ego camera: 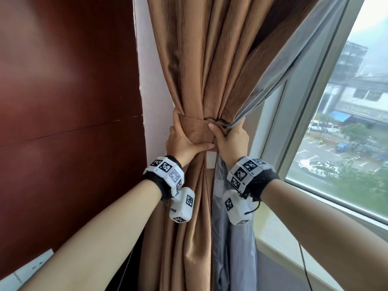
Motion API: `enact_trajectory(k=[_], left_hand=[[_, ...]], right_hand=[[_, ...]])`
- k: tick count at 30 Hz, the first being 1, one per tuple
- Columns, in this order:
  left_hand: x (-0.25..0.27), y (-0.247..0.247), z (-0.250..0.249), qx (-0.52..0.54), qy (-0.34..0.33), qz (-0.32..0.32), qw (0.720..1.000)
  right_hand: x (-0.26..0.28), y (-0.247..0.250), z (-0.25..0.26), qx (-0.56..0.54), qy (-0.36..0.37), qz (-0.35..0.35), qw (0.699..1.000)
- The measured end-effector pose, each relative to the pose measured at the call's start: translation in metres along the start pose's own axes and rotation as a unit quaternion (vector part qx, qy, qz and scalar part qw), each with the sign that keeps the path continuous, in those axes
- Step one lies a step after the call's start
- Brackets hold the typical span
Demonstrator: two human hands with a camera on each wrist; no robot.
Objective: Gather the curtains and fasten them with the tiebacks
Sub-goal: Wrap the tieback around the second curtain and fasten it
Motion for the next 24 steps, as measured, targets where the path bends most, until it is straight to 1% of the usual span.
enact_trajectory(k=[3,8,10,13,18,22,24], left_hand=[[0.002,0.0,0.001,0.057,0.013,0.045,0.997],[0.003,0.004,0.0,0.023,-0.003,0.034,0.999],[0.003,0.003,-0.001,0.015,-0.004,0.041,0.999],[-0.001,0.002,0.0,-0.01,0.0,0.042,0.999],[0.004,0.002,-0.005,-0.034,-0.01,0.007,0.999],[0.016,0.005,-0.008,-0.054,-0.006,0.034,0.998],[0.026,0.009,-0.011,-0.06,-0.008,0.034,0.998]], right_hand=[[0.0,0.003,0.0,0.0,0.006,0.006,1.0],[-0.001,0.006,0.007,0.012,0.024,0.043,0.999],[-0.002,0.005,0.011,0.013,0.026,0.032,0.999],[-0.004,0.003,0.011,0.008,0.009,0.009,1.0],[-0.007,0.004,0.01,0.022,0.004,0.027,0.999],[0.0,0.009,0.013,0.03,-0.007,0.037,0.999],[0.007,0.013,0.015,0.036,-0.011,0.039,0.999]])
Point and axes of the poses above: each hand's wrist, its own x-axis away from the middle knuckle, its own y-axis out of the back of the hand, z = x × y, the point moved 3 cm from there along -x, towards the middle knuckle, and after that the axes turned 2 degrees about -y, right-handed, at the moved point
